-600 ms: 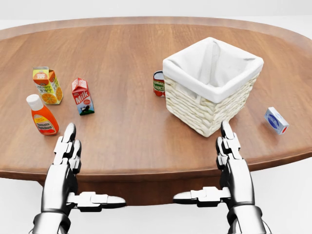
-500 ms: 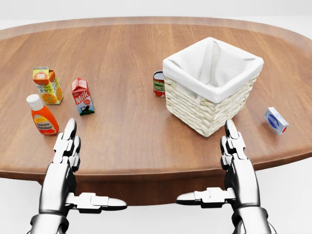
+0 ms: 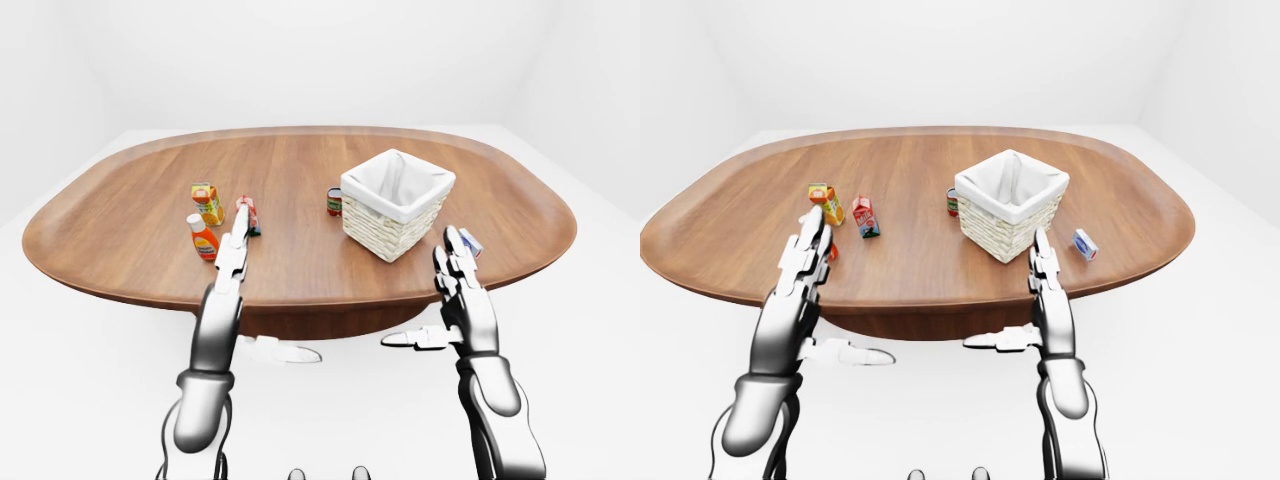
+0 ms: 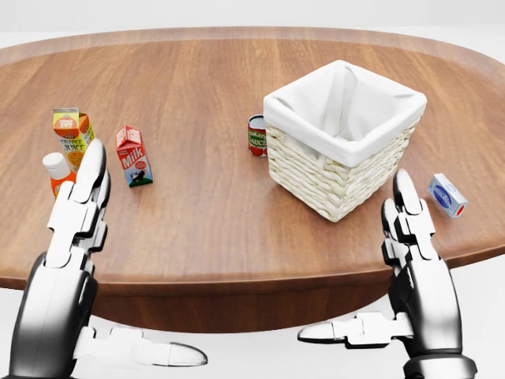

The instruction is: Pick the milk and place it in the basket.

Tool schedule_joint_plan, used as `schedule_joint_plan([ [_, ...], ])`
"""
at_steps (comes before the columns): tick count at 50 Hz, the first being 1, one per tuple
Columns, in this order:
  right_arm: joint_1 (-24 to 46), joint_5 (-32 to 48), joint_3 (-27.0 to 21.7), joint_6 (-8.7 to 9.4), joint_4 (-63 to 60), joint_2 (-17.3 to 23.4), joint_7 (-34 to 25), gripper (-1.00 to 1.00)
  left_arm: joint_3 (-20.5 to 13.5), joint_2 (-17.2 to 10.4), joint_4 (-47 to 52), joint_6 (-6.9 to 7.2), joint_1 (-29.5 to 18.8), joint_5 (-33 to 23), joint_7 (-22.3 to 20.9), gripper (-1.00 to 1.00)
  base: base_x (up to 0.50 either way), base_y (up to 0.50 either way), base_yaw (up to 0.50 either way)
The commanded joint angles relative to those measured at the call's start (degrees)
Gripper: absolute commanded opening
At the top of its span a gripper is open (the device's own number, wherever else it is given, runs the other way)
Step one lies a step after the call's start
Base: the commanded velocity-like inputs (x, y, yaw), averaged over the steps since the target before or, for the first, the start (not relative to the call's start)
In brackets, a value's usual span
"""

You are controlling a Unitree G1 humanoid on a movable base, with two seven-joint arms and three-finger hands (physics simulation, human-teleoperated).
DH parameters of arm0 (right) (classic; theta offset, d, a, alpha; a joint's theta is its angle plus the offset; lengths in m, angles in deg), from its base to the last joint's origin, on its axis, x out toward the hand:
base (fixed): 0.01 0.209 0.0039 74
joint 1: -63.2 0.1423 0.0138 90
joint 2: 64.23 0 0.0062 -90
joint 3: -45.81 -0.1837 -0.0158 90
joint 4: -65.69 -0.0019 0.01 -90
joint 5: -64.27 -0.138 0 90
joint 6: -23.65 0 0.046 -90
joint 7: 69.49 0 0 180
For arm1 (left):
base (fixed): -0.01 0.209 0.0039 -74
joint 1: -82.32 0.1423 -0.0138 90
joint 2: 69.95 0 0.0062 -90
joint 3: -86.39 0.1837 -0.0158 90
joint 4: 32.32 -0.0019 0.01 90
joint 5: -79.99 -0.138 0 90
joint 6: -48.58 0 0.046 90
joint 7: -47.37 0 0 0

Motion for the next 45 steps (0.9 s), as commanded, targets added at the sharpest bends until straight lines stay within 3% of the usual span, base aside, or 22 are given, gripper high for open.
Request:
schedule_joint_plan([
  [1, -1.53, 0.86, 0.07, 0.0, -7.84, -0.33, -0.88, 1.0, 2.06, -0.37, 11.54, 0.0, 1.31, -3.62, -1.64, 1.0, 0.0, 0.0, 0.0],
  [17, -1.74, -0.52, -0.95, 0.0, -9.61, -0.45, -1.75, 1.0, 2.42, -0.33, 12.64, 0.0, 1.6, -4.31, -1.61, 1.0, 0.0, 0.0, 0.0],
  [45, -3.94, -1.43, -1.01, 0.0, -11.45, -0.72, -2.36, 1.0, 4.55, -1.08, 14.1, 0.0, 3.53, -5.07, -1.25, 1.0, 0.3, 0.0, 0.0],
])
